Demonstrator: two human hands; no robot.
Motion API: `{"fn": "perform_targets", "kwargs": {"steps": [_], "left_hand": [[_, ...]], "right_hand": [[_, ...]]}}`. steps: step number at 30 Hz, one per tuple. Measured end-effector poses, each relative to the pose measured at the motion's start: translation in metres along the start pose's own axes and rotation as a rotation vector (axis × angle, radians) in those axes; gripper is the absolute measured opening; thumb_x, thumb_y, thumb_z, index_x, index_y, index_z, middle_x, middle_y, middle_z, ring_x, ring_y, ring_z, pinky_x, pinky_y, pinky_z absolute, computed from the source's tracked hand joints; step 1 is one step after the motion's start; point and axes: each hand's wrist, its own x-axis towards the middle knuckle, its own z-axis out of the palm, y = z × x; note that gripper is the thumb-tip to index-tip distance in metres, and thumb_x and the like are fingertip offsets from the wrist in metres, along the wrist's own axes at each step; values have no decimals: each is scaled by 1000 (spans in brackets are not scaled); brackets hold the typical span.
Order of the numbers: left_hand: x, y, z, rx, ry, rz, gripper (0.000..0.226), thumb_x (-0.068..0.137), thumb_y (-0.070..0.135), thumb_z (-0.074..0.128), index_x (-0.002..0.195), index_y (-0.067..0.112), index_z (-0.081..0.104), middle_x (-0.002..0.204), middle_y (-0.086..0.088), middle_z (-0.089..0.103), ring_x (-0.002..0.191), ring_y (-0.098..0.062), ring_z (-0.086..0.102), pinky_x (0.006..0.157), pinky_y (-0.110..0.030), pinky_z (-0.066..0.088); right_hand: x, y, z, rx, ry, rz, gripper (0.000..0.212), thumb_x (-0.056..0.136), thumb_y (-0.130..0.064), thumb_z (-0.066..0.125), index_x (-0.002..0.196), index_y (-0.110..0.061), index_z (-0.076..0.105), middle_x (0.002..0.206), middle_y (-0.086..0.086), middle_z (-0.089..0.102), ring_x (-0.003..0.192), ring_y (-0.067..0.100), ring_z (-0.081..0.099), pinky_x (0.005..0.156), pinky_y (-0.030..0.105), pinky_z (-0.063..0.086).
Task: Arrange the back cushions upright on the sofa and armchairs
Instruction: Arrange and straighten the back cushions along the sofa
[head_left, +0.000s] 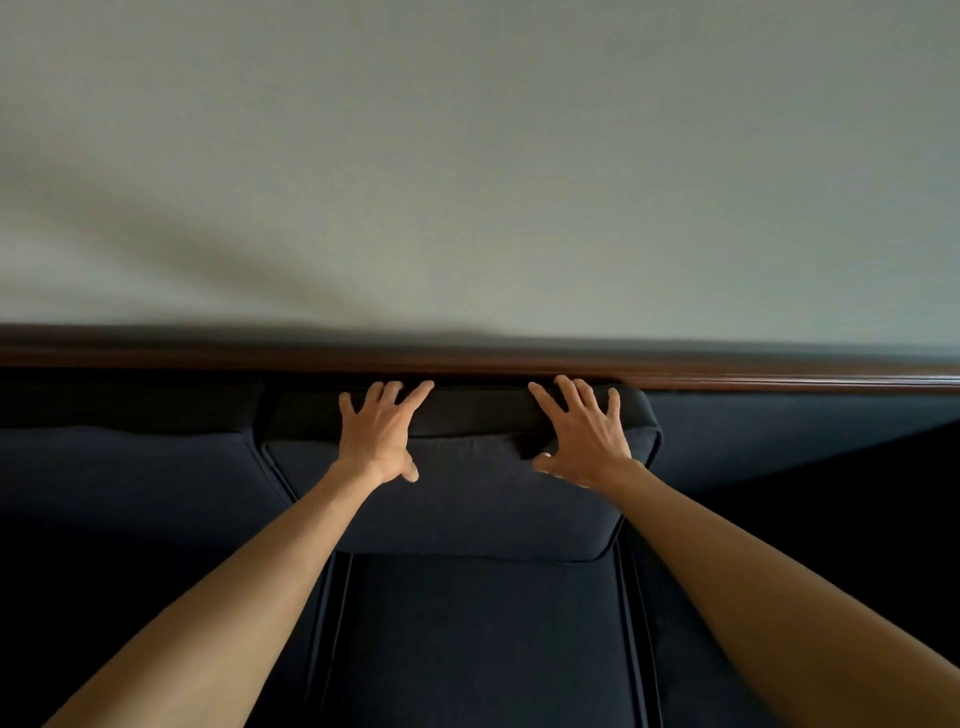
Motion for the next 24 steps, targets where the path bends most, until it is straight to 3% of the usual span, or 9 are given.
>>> {"fn": "perform_targets", "kwargs": {"steps": [4, 7, 17, 21, 24], "left_hand": [[5, 9, -9, -8, 18, 10, 120, 56, 42, 91, 151, 39, 17, 147, -2, 36, 141, -27, 27, 110, -65, 21], [4, 17, -9, -30, 38, 36, 117, 57, 46, 90, 150, 40, 20, 146, -1, 39, 140, -26, 29, 109, -64, 23], [10, 28, -1, -38, 58, 60, 117, 55, 51, 89, 149, 42, 21, 145, 1, 40, 136, -25, 32, 105, -63, 27], [16, 27, -4, -44, 13, 43, 119, 56, 49, 89, 150, 42, 17, 146, 1, 36, 138, -26, 28, 106, -66, 25], [13, 25, 7, -47, 4, 46, 119, 60, 49, 87, 151, 43, 10, 152, 1, 30, 144, -27, 21, 110, -66, 20]], "right_hand": [[5, 11, -13, -41, -42, 21, 107, 67, -69, 68, 153, -38, 13, 145, 8, 39, 134, 32, 33, 107, 65, 25], [1, 23, -21, -83, -32, 12, 102, 66, -70, 67, 151, -40, 19, 137, 6, 45, 126, 30, 38, 100, 59, 33], [-2, 43, -12, -85, -5, 23, 99, 67, -72, 65, 151, -43, 21, 136, 6, 44, 127, 28, 37, 101, 61, 30], [-5, 33, -2, -37, -16, 84, 102, 75, -66, 65, 155, -41, 6, 152, 9, 28, 144, 30, 21, 109, 73, 14], [-8, 27, 8, -57, -29, 87, 101, 80, -64, 60, 155, -40, -4, 159, 9, 18, 149, 31, 11, 110, 75, 9]]}}
